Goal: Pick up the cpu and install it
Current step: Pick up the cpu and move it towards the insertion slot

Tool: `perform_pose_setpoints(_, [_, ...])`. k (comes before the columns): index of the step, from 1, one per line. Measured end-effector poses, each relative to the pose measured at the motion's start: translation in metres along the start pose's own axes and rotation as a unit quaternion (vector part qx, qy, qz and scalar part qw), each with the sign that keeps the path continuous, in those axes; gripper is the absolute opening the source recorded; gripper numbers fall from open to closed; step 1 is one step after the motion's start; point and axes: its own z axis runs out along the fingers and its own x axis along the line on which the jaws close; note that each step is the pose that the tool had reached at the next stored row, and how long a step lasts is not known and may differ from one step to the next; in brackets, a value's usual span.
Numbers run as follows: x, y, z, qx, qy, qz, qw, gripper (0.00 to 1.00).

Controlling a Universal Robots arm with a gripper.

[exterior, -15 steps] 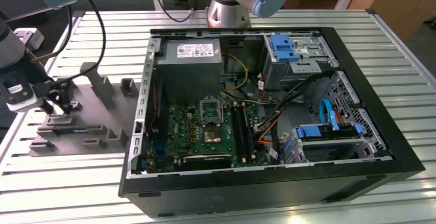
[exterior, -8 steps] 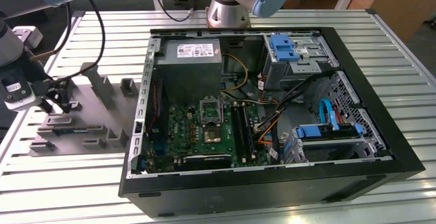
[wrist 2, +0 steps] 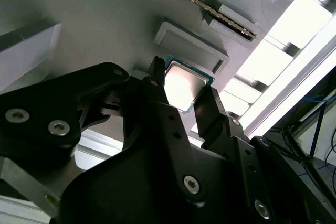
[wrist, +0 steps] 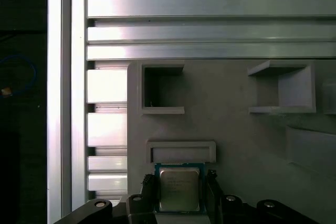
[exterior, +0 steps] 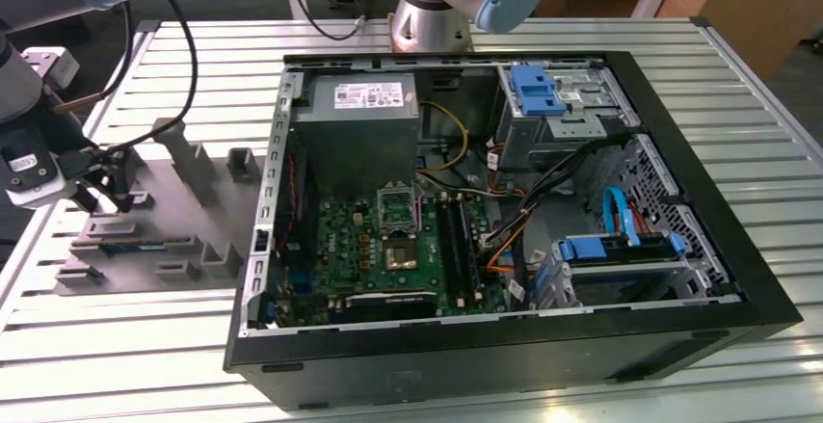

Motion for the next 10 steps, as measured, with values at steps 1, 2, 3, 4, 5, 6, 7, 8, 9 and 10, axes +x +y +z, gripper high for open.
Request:
perform_pose_setpoints(1, [0.0,0.0,-0.0001,0.0,0.0,0.0,1.0,0.47])
perform_pose_setpoints(2, [0.0,0.0,-0.0001,0.0,0.0,0.0,1.0,0.47])
perform_pose_setpoints(3, [0.0,0.0,-0.0002,0.0,0.0,0.0,1.0,0.47])
perform_pose_setpoints(4, [0.0,0.0,-0.0004,0.0001,0.0001,0.0,1.0,0.47])
perform_pose_setpoints(5, [0.0,0.0,-0.0005,0.0,0.0001,0.0,1.0,0.47])
perform_pose_setpoints(6, [0.0,0.0,-0.0007,0.0,0.0,0.0,1.0,0.47])
perform_pose_setpoints(7, [0.0,0.0,-0.0009,0.0,0.0001,0.0,1.0,0.47])
perform_pose_setpoints(8, [0.0,0.0,-0.0011,0.0001,0.0001,0.0,1.0,0.47])
perform_pose_setpoints(9, [0.0,0.0,-0.001,0.0,0.0,0.0,1.0,0.47])
perform_pose_setpoints(10, [0.0,0.0,-0.0011,0.0,0.0,0.0,1.0,0.47])
